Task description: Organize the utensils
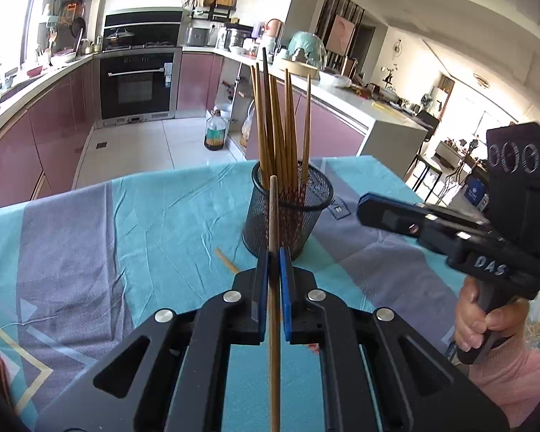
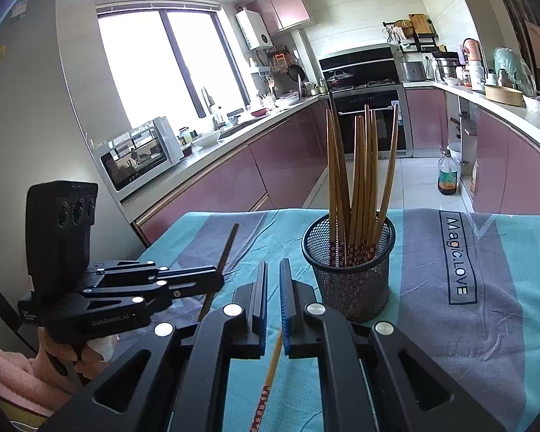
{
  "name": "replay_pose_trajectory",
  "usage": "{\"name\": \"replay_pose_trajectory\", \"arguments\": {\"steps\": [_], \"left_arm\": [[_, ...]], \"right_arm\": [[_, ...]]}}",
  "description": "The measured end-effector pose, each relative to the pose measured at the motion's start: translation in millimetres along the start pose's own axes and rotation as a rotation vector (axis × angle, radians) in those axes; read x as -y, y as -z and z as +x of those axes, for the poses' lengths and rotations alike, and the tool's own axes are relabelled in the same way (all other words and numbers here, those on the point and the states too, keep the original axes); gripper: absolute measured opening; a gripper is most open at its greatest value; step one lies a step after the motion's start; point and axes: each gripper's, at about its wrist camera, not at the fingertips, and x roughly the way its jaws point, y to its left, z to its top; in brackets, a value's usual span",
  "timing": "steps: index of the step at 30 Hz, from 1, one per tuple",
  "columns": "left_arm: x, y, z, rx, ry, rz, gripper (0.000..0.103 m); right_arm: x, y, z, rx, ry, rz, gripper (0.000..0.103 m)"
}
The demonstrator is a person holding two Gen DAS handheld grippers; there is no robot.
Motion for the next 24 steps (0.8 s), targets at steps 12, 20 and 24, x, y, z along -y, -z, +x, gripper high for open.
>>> {"name": "replay_pose_trajectory", "arguments": {"steps": [12, 20, 24], "left_arm": [[-20.8, -0.4, -16.6, 0.024, -0.010, -0.059, 0.007], [-37.3, -0.9, -18.2, 0.024, -0.019, -0.096, 0.007], [-39.7, 0.9, -19.6, 0.023, -0.012, -0.103, 0.007]], "right_arm": [[-8.9, 38.1, 95.5, -0.336, -0.003, -0.029, 0.023], [-26.1, 49.0, 126.3, -0.399, 0.070, -0.107, 0.021], [-26.5, 51.0, 130.0, -0.401, 0.113, -0.134, 0.009]]}}
